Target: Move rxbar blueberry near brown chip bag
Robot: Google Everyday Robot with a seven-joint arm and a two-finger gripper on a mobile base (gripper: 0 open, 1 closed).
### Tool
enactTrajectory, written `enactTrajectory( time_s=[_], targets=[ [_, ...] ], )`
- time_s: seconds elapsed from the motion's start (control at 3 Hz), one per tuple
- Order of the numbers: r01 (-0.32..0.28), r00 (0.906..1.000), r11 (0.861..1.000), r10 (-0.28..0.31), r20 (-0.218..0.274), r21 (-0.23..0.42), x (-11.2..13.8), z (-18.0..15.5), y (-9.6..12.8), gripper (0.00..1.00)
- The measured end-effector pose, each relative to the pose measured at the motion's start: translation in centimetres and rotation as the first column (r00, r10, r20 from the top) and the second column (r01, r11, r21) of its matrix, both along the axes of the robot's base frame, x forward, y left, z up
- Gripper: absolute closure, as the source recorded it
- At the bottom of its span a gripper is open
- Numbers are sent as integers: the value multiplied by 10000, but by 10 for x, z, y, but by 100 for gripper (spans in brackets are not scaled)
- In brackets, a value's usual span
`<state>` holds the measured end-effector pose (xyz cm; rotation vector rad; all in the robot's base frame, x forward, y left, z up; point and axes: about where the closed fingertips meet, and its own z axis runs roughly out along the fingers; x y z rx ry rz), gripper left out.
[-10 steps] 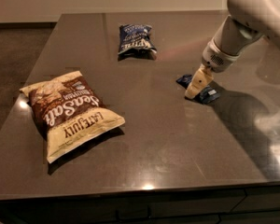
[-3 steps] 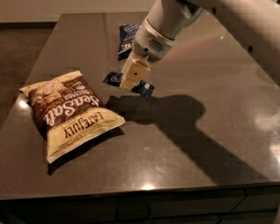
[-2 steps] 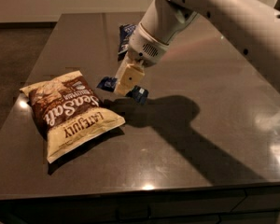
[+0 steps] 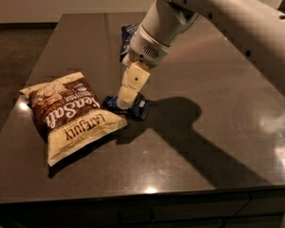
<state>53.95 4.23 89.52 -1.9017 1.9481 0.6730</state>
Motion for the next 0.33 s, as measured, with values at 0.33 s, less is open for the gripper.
enactTrajectory(
  time_s=[0.33],
  targets=[
    [0,10000,10000,0,0,0,0,0,0,0]
  ],
)
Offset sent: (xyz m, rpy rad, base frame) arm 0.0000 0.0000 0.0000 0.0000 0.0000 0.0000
